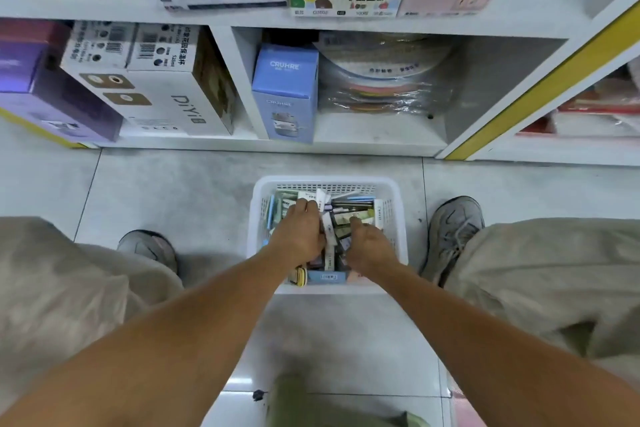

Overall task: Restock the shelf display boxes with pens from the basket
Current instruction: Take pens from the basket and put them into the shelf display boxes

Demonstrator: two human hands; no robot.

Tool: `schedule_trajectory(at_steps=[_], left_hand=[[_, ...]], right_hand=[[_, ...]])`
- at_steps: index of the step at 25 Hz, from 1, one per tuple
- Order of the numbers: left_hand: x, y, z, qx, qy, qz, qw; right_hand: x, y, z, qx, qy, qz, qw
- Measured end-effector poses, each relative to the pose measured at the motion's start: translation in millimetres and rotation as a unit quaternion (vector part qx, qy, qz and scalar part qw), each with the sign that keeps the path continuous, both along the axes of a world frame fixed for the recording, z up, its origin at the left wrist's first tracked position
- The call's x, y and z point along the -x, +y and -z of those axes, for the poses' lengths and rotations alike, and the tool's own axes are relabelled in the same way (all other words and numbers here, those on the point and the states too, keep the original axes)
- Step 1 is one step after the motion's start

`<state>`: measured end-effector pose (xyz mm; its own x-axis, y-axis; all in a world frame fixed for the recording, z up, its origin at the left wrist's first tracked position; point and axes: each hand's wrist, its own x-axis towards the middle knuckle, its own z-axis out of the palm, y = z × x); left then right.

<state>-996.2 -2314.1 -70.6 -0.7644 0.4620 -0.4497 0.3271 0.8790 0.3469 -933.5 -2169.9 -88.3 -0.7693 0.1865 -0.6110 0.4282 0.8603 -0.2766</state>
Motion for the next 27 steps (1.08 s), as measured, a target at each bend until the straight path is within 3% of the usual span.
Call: schedule_trajectory(at_steps=[3, 7, 12, 18, 22, 27], left_hand=[[9, -24, 12, -0.049, 0.076, -0.082, 0.992], [13, -32, 25, -0.016, -0.031, -0.079, 0.996], [28, -17, 29, 0.005, -0.053, -0.144, 0.988], [30, -10, 25, 0.058, -0.141, -0.145, 0.978], [29, -11, 19, 0.033, -0.208, -0.206, 0.956], [25, -11, 14, -0.014, -0.236, -0.190, 0.953]], right_hand=[[13, -14, 4, -0.022, 0.040, 0.001, 0.999], [23, -17, 9, 0.024, 0.095, 0.037, 0.994], [33, -30, 15, 0.055, 0.030, 0.039, 0.997], [25, -16, 14, 0.029, 0.089, 0.116, 0.989], [25, -22, 6, -0.008, 0.029, 0.117, 0.993], [30, -36, 6, 0.087, 0.018, 0.134, 0.987]])
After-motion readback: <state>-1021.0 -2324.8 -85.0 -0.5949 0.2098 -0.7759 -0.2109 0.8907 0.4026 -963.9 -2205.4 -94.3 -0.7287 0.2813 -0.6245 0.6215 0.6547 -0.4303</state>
